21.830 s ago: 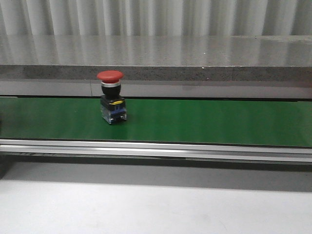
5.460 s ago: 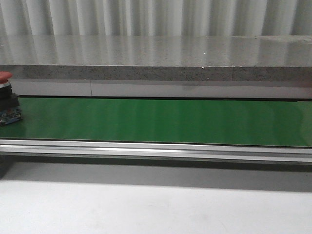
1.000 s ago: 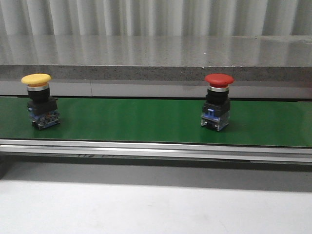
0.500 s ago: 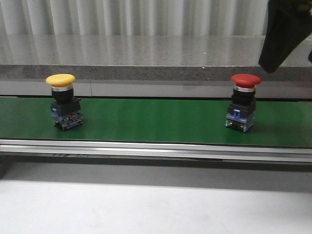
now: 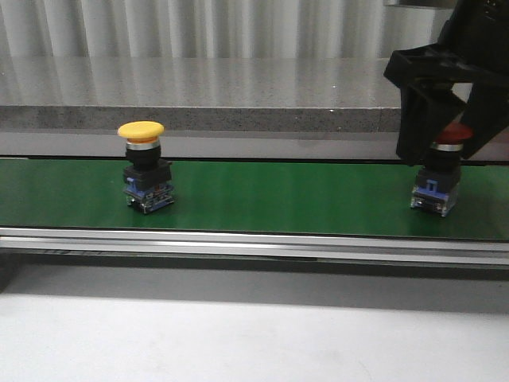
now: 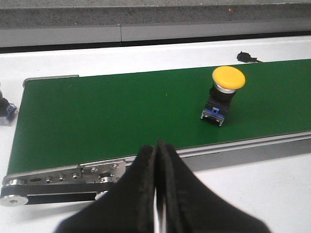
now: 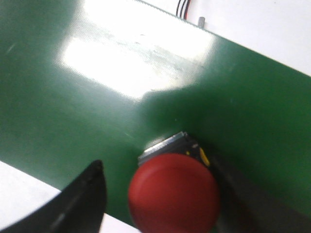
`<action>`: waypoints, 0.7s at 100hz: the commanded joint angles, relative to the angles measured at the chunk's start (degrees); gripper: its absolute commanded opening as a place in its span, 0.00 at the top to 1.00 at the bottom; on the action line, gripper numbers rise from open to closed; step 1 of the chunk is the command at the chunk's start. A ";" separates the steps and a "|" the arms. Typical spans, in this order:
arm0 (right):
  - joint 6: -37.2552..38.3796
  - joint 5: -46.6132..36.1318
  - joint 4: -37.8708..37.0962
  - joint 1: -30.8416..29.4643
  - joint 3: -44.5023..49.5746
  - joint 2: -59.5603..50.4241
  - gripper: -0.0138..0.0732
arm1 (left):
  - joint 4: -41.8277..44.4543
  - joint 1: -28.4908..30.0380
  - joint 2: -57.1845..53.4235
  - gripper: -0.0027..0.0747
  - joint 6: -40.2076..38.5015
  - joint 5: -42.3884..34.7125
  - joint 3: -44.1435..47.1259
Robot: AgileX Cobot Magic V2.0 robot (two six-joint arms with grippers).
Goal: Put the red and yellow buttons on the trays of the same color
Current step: 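Lower the right gripper onto the red button at the belt end and grasp, then carry the red button into the red tray and open the right gripper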
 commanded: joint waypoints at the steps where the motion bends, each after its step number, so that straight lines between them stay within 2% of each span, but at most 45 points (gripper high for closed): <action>1: -0.63 -2.06 0.30 -0.57 -1.87 -1.84 0.52 | -0.95 -0.35 0.09 0.99 0.04 -3.84 -1.72; 6: -0.59 -2.13 0.30 -0.63 -1.87 -1.94 0.63 | -0.95 -0.35 0.09 0.99 0.04 -3.84 -1.72; 13: -0.57 -2.41 0.24 -0.77 -1.87 -2.73 0.69 | -0.95 -0.35 0.09 0.99 0.04 -3.84 -1.72; 23: -0.24 -3.08 0.17 -1.80 -1.94 -4.76 0.70 | -0.95 -0.35 0.09 0.99 0.04 -3.84 -1.72; 34: -0.08 -3.30 -0.21 -5.85 -3.05 -7.95 0.70 | -0.95 -0.35 0.09 0.99 0.04 -3.84 -1.72; 48: 0.35 -3.15 -0.22 -15.98 -6.14 -10.89 0.70 | -0.95 -0.35 0.09 0.99 0.04 -3.84 -1.72; 70: 6.45 -3.58 -0.22 -33.02 -10.63 -10.63 0.70 | -0.95 -0.35 0.09 0.99 0.04 -3.84 -1.72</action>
